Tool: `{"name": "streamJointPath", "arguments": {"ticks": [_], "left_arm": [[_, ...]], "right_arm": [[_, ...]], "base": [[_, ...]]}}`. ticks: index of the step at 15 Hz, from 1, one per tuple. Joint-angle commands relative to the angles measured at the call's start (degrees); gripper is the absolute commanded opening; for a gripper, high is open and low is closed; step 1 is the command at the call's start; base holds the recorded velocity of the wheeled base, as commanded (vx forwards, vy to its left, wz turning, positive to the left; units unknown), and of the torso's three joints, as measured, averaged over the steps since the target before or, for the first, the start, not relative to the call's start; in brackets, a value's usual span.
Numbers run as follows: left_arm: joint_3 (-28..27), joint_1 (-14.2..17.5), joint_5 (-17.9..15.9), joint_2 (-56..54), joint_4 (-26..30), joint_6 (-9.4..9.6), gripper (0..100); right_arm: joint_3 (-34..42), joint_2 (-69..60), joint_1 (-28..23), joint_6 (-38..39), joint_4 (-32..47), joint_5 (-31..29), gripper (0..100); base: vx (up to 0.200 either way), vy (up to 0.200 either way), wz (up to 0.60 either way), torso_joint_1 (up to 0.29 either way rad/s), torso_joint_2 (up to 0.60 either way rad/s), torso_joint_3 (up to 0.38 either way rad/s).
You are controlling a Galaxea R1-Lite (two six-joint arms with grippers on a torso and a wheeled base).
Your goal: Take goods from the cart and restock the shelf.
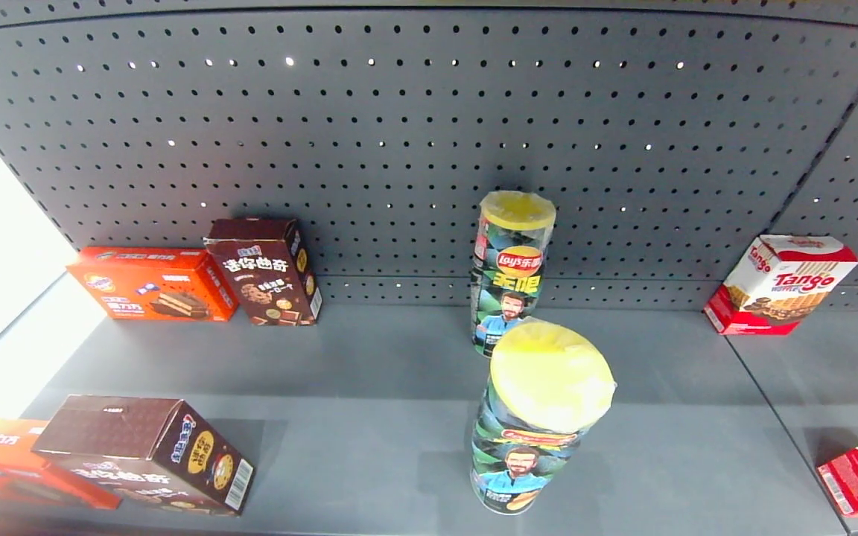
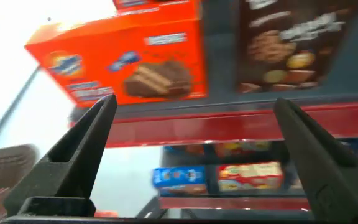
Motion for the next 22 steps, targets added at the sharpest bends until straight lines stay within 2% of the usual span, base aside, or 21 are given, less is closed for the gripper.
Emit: {"name": "streamJointPath", "arguments": {"ticks": [1,2,3,4,5,6,7,8,9,10,11,12,13,14,15,16,18,19,20,21,22], "left_arm": [[-0.2,-0.1,-13.3,0.3,1.2,-2.62,100],[-0.9,-0.1,-16.6,0.3,3.1,-2.18,100],[-1.5,-0.1,-18.3,0.2,4.4,-1.48,100],[-1.6,-0.1,-18.3,0.3,4.8,-2.00,100],[-1.6,-0.6,-16.4,0.3,5.0,-2.53,100],[-1.6,-1.4,-11.8,0.3,5.3,-2.53,100],[-1.6,0.3,-7.8,0.3,5.0,-2.53,100],[-1.6,4.5,-7.6,-0.4,5.2,-2.53,100],[-1.6,6.6,-8.4,-2.6,5.0,-2.44,100],[-1.5,5.5,-11.0,-4.0,5.0,-2.00,100],[-1.5,5.1,-16.5,-4.8,4.8,-2.36,100],[-1.5,5.0,-19.8,-5.1,4.6,-2.88,100],[-1.4,5.0,-18.8,-5.1,4.4,-4.03,100],[-1.2,5.0,-14.4,-5.1,4.2,-4.20,100],[-0.6,5.0,-5.0,-5.1,2.1,-3.85,100],[0.1,5.0,0.0,-5.1,0.1,-3.06,100],[0.1,5.0,-1.7,-5.1,0.0,-2.18,100],[0.1,5.0,-4.1,-5.1,0.1,-3.85,100],[0.1,5.0,-10.8,-5.1,0.3,-6.05,100],[0.0,5.0,-15.1,-5.1,0.5,-6.22,100],[0.1,5.0,-14.8,-5.1,0.4,-5.43,100]], "right_arm": [[0.0,-0.1,0.0,0.0,0.0,0.0,100],[0.0,-0.1,0.0,0.0,0.0,0.0,100],[0.0,-0.1,0.0,0.0,0.0,0.0,100],[0.0,-0.1,0.0,0.0,0.0,0.0,100],[0.0,-0.1,0.0,0.0,0.0,0.0,100],[0.0,-0.1,0.0,0.0,0.0,0.0,100],[0.0,-0.1,0.0,0.0,0.0,0.0,100],[0.0,-0.1,0.0,0.0,0.0,0.0,100],[0.0,-0.1,0.0,0.0,0.0,0.0,100],[0.0,-0.1,0.0,0.0,0.0,0.0,100],[0.0,-0.1,0.0,0.0,0.0,0.0,100],[0.0,-0.1,0.0,0.0,0.0,0.0,100],[0.0,-0.1,0.0,0.0,0.0,0.0,100],[0.0,-0.1,0.1,0.0,0.0,0.0,100],[0.0,-0.1,0.0,0.0,0.0,0.0,100],[0.0,-0.1,0.0,0.0,0.0,0.0,100],[0.0,-0.1,0.0,0.0,0.0,0.0,100],[0.0,-0.1,0.0,0.0,0.0,0.0,100],[0.0,-0.1,0.0,0.0,0.0,0.0,100],[0.0,-0.1,0.0,0.0,0.0,0.0,100],[0.0,-0.1,0.0,0.0,0.0,0.0,100]], "base": [[0.000,0.000,0.00,0.000,0.00,0.000],[0.000,0.000,0.00,0.000,0.00,0.000],[0.000,0.000,0.00,0.000,0.00,0.000],[0.000,0.000,0.00,0.000,0.00,0.000],[0.000,0.000,0.00,0.000,0.00,0.000],[0.000,0.000,0.00,0.000,0.00,0.000],[0.000,0.000,0.00,0.000,0.00,0.000],[0.000,0.000,0.00,0.000,0.00,0.000],[0.000,0.000,0.00,0.000,0.00,0.000],[0.000,0.000,0.00,0.000,0.00,0.000],[0.000,0.000,0.00,0.000,0.00,0.000],[0.000,0.000,0.00,0.000,0.00,0.000],[0.000,0.000,0.00,0.000,0.00,0.000],[0.000,0.000,0.00,0.000,0.00,0.000],[0.000,0.000,0.00,0.000,0.00,0.000],[0.000,0.000,0.00,0.000,0.00,0.000],[0.000,0.000,0.00,0.000,0.00,0.000],[0.000,0.000,0.00,0.000,0.00,0.000],[0.000,0.000,0.00,0.000,0.00,0.000],[0.000,0.000,0.00,0.000,0.00,0.000],[0.000,0.000,0.00,0.000,0.00,0.000]]}}
